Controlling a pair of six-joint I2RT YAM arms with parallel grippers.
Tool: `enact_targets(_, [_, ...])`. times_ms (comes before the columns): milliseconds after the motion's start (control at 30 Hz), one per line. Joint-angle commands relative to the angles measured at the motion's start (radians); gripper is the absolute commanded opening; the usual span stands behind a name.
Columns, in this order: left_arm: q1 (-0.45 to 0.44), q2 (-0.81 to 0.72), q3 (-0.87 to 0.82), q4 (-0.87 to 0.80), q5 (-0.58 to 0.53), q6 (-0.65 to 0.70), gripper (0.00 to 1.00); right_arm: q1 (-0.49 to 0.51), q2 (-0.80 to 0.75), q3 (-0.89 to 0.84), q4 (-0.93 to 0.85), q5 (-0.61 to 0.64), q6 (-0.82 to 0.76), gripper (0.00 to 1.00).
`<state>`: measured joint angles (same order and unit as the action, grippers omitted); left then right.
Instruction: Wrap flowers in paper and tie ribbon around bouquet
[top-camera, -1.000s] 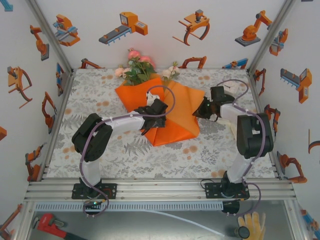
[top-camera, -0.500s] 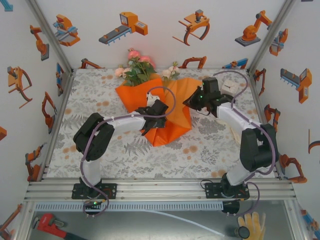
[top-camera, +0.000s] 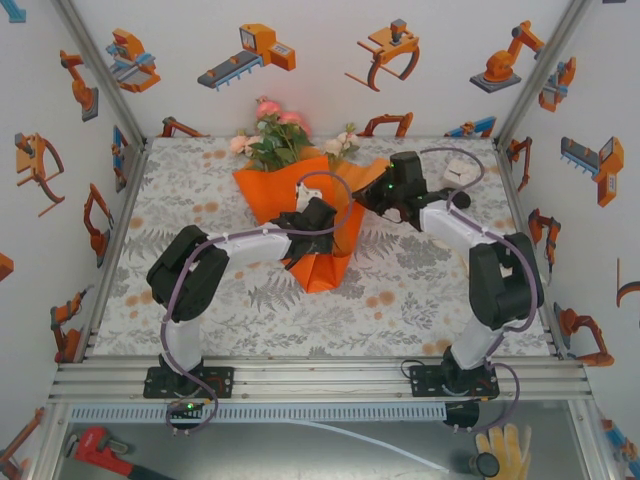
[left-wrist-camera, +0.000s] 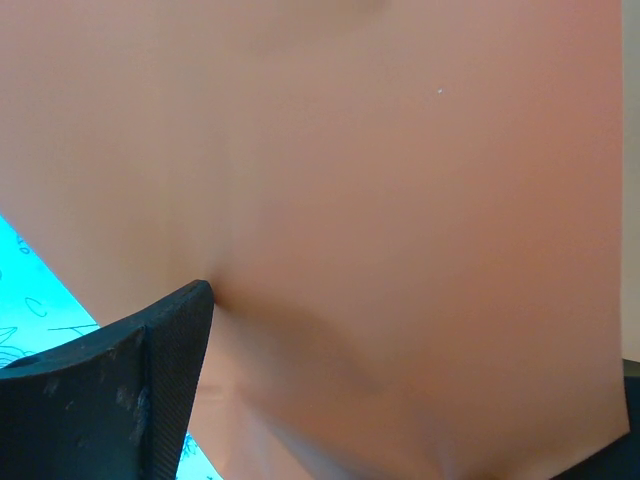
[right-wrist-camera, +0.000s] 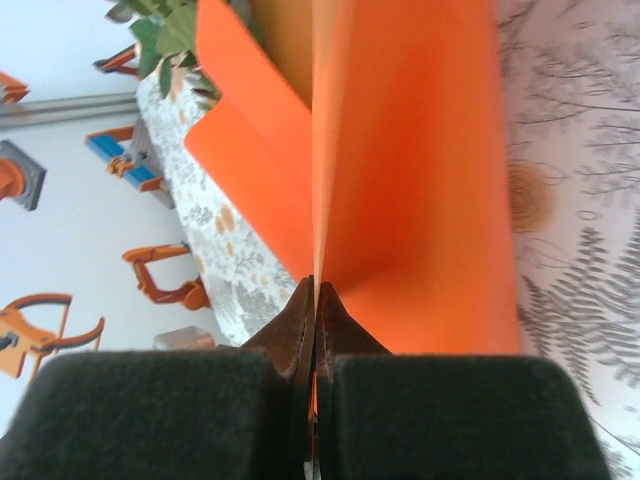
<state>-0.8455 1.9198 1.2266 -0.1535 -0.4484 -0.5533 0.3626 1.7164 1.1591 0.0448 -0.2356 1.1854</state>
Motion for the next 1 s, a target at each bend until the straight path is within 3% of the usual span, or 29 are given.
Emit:
enact_targets(0, [0.017,-0.041,0.012,0.006,0.059,-0.010,0.81,0.019,0.015,0.029,0.100,-0.047,0.027,0.00])
enact_targets(367, [0.054,-0.098,-0.039,-0.021,0.042,-0.021,0.84,0.051,0.028,-0.015,0.271,-0.087,0.056,0.00])
enact_targets(567, [0.062,-0.144,-0.070,0.034,0.141,0.021,0.86,0.050,0.068,0.016,0.289,-0.068,0.057,0.00])
enact_targets(967, [0.071,-0.277,-0.052,-0.042,0.195,0.012,0.86,0.049,0.064,-0.026,0.299,-0.062,0.036,0.00])
